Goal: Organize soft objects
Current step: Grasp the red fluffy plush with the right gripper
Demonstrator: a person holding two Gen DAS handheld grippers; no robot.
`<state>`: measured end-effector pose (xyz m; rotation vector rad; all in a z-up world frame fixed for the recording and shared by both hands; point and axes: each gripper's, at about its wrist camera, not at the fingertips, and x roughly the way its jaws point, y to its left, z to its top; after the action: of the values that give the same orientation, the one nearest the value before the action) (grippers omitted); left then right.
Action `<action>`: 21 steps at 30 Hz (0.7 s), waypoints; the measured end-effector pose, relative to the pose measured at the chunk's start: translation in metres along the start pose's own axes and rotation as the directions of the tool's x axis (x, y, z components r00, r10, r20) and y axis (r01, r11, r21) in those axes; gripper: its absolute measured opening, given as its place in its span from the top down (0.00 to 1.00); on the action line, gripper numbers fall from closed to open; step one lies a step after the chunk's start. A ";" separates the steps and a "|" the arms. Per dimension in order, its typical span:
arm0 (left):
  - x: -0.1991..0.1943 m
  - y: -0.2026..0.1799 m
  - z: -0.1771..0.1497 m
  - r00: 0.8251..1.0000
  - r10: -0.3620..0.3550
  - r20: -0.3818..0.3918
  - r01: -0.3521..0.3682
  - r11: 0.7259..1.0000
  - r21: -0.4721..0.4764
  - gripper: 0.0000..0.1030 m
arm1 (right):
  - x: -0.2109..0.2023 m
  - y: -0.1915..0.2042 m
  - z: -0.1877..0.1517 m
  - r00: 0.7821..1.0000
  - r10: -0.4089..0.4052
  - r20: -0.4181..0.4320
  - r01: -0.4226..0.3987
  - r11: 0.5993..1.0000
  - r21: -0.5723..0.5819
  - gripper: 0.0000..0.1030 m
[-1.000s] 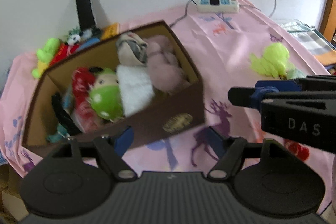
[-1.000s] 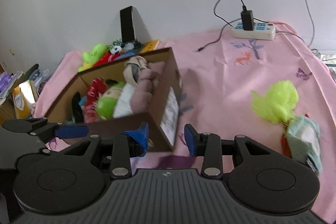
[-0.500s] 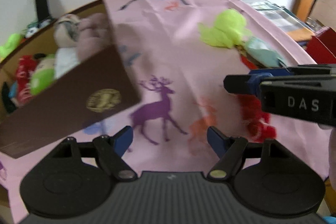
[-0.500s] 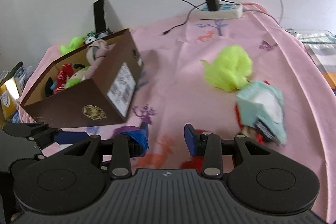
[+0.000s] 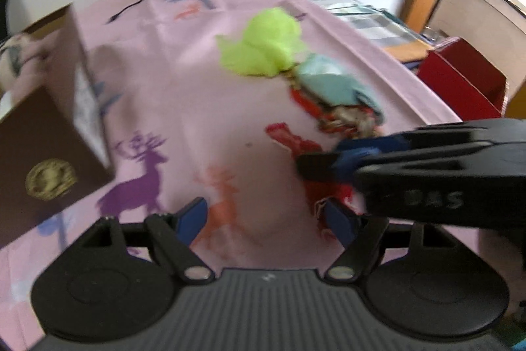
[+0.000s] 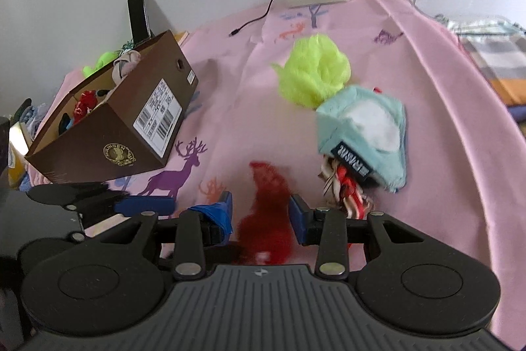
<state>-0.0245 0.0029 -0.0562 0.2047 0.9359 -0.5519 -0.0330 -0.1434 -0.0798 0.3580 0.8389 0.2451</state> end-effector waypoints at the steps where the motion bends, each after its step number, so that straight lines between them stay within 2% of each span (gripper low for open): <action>1: 0.002 -0.004 0.000 1.000 -0.006 0.003 0.006 1.000 0.014 0.24 | 0.002 -0.001 0.000 1.000 0.003 -0.010 -0.003 1.000 0.009 0.79; 5: 0.005 -0.013 0.002 0.999 -0.043 0.009 0.042 0.998 0.054 0.24 | 0.008 -0.011 0.003 0.999 0.011 -0.040 -0.008 0.998 0.064 0.78; 7: 0.005 -0.015 0.004 0.997 -0.074 0.006 0.074 0.995 0.070 0.24 | 0.014 -0.016 0.003 0.996 -0.008 -0.085 0.015 0.997 0.082 0.79; 11: 0.010 -0.022 0.005 0.995 -0.104 0.002 0.103 0.990 0.096 0.24 | 0.013 -0.016 0.000 0.996 0.002 -0.094 0.005 0.998 0.068 0.81; 13: 0.011 -0.027 0.004 0.993 -0.119 0.005 0.117 0.987 0.106 0.28 | 0.012 -0.016 -0.001 0.995 0.009 -0.102 -0.002 0.997 0.072 0.85; 18: 0.009 -0.024 0.006 0.986 -0.164 0.015 0.162 0.981 0.105 0.35 | 0.011 -0.021 0.002 0.993 0.039 -0.110 -0.024 0.991 0.133 0.87; 21: 0.001 -0.022 0.006 0.984 -0.176 0.038 0.170 0.978 0.119 0.40 | 0.011 -0.013 0.006 0.994 0.046 -0.101 -0.032 0.991 0.130 0.89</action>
<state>-0.0313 -0.0180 -0.0522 0.2145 0.8803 -0.7699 -0.0207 -0.1530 -0.0887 0.4858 0.9530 0.2481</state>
